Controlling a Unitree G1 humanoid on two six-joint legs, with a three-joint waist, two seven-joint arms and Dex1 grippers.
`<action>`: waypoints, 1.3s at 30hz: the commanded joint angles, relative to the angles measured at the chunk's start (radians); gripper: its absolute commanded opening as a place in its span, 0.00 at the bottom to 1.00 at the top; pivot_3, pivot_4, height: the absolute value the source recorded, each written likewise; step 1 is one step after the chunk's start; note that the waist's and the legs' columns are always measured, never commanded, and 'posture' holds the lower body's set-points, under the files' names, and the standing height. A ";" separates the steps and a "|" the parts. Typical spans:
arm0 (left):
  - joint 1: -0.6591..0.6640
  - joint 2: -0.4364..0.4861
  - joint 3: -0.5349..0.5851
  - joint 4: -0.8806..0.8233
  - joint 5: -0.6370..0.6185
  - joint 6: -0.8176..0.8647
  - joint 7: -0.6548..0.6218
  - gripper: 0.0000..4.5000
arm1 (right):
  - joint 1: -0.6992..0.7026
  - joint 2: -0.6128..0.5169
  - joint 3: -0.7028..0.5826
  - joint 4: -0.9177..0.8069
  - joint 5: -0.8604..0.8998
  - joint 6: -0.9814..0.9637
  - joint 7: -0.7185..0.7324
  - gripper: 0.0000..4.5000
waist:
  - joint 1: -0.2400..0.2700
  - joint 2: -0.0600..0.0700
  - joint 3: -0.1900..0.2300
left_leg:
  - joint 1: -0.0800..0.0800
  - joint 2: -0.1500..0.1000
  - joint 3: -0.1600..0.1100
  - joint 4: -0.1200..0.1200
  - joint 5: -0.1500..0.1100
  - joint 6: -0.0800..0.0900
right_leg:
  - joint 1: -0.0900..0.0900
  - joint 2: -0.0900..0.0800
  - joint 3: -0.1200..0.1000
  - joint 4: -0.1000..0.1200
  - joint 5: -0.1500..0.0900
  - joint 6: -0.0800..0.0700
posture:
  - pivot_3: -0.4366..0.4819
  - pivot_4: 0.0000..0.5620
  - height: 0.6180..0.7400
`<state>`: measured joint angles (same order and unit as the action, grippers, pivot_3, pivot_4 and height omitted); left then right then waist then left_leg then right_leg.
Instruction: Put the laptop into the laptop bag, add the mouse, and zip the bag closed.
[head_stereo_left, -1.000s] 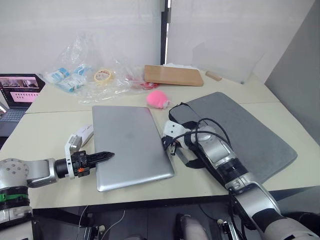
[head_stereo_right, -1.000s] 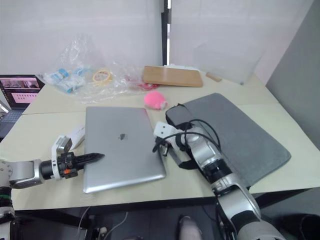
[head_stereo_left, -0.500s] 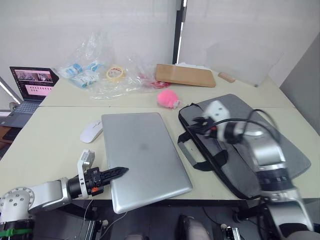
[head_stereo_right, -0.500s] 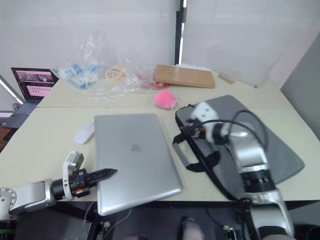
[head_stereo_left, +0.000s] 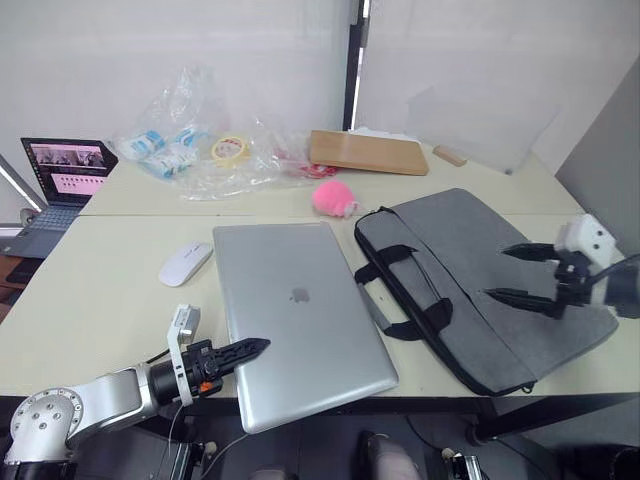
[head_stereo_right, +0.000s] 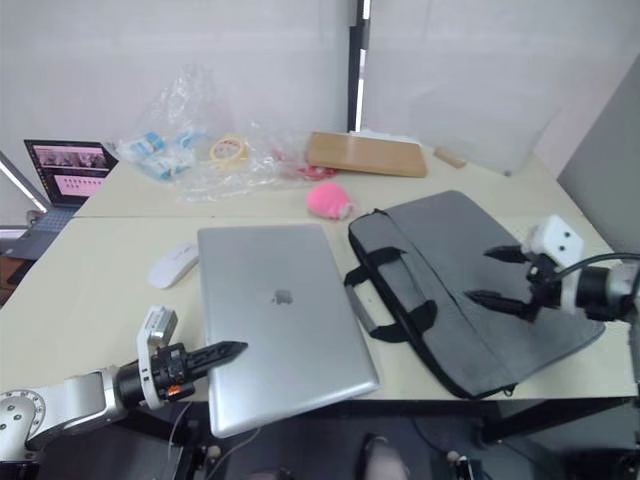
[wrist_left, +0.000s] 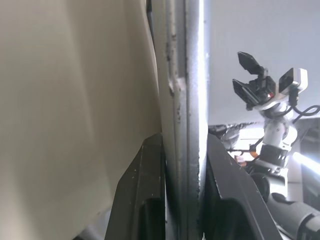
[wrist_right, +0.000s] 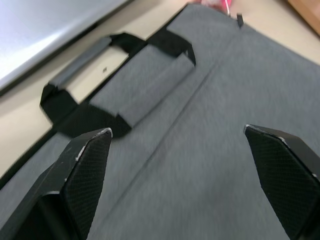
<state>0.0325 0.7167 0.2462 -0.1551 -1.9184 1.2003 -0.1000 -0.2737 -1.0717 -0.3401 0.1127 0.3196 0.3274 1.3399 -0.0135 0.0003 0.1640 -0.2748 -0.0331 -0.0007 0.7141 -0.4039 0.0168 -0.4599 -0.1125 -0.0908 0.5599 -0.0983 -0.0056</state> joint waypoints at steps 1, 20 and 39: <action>-0.031 -0.010 0.000 -0.018 -0.054 -0.009 -0.058 0.07 | 0.034 -0.056 -0.063 -0.029 0.020 -0.017 0.013 0.99 | 0.001 0.000 0.000 | 0.000 0.000 0.000 0.000 0.000 0.000 | 0.000 0.000 0.000 0.000 0.000 0.000 | 0.48 0.27 1.00; -0.030 -0.045 -0.010 -0.052 -0.054 -0.027 -0.045 0.07 | 0.081 0.299 0.326 -0.592 -0.124 0.314 -0.610 0.99 | 0.005 -0.002 0.001 | 0.000 -0.001 -0.006 -0.001 0.000 -0.001 | -0.001 0.001 0.000 0.001 0.000 0.000 | 0.48 0.27 1.00; -0.049 -0.044 -0.019 -0.047 -0.054 -0.028 -0.045 0.07 | 0.059 0.340 0.360 -0.492 -0.233 0.322 -0.703 0.06 | 0.001 -0.002 0.001 | 0.000 -0.001 0.001 -0.001 0.000 -0.001 | -0.001 0.001 -0.001 0.000 0.000 0.000 | 0.48 0.27 1.00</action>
<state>0.0138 0.6781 0.1962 -0.1433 -1.9182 1.1878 -0.0983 -0.2109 -0.7197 0.0639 -0.3599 0.0738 0.6449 0.6344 -0.0121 -0.0016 0.1650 -0.2749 -0.0337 0.0000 0.7134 -0.4038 0.0160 -0.4605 -0.1114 -0.0913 0.5600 -0.0985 -0.0055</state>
